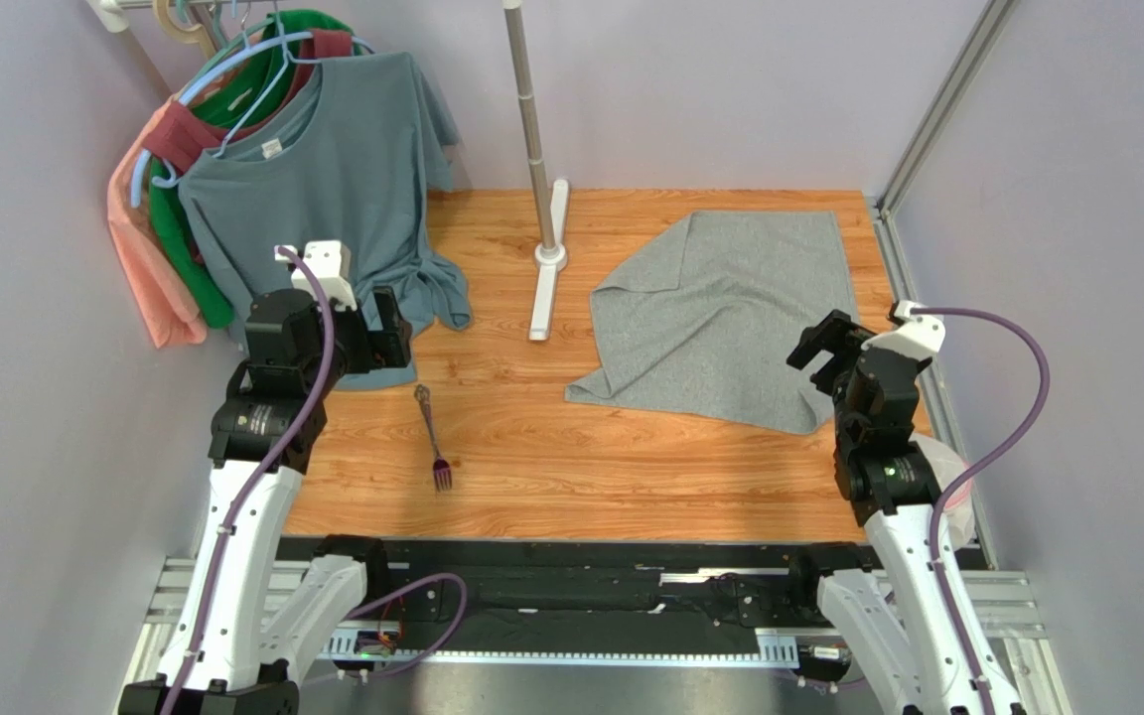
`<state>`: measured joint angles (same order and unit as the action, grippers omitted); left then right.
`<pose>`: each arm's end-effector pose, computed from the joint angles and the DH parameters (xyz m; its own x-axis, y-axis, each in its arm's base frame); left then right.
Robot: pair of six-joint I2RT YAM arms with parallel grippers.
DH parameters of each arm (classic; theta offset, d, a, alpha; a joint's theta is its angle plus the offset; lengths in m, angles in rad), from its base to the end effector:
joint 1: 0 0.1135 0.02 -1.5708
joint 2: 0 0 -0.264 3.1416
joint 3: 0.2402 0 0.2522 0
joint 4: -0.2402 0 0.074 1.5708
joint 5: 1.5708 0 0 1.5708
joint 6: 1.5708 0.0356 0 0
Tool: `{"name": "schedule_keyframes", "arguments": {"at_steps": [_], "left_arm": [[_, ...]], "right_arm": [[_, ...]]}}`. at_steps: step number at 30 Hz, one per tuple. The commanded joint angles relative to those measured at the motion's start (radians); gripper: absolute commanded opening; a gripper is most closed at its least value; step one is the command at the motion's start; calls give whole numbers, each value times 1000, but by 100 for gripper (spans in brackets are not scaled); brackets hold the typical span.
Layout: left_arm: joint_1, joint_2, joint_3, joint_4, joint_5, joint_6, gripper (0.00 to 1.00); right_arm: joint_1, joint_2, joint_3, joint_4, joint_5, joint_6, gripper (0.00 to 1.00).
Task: Fold the napkin, place the utensils inside, and roll it up
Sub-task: Flatten the napkin out
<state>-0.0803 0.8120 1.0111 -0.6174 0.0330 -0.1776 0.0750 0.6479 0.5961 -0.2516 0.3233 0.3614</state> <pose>0.1661 -0.0145 0.3678 -0.4180 -0.1435 -0.8970 0.0370 0.9839 -0.1746 0.1605 0.0007 0.2879 -0.1969 0.3214 -0.9262 0.3217 0.9136 0.2487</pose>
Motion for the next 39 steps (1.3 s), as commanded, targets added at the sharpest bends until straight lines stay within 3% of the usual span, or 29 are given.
{"name": "schedule_keyframes", "arguments": {"at_steps": [1, 11, 17, 26, 31, 39], "left_arm": [[-4, -10, 24, 25, 28, 10, 99], [-4, -10, 21, 24, 47, 13, 99], [-4, -4, 12, 31, 68, 13, 99], [-4, 22, 7, 35, 100, 6, 99], [-3, 35, 9, 33, 99, 7, 99], [-6, 36, 11, 33, 87, 7, 99]], "right_arm": [[-1, 30, 54, -3, -23, 1, 89], [-1, 231, 139, -85, -49, 34, 89], [-1, 567, 323, -339, 45, 47, 84], [-3, 863, 404, -379, 138, 56, 77], [-3, 964, 435, -425, 244, 59, 75], [-9, 1056, 452, -466, 284, 59, 75]]}}
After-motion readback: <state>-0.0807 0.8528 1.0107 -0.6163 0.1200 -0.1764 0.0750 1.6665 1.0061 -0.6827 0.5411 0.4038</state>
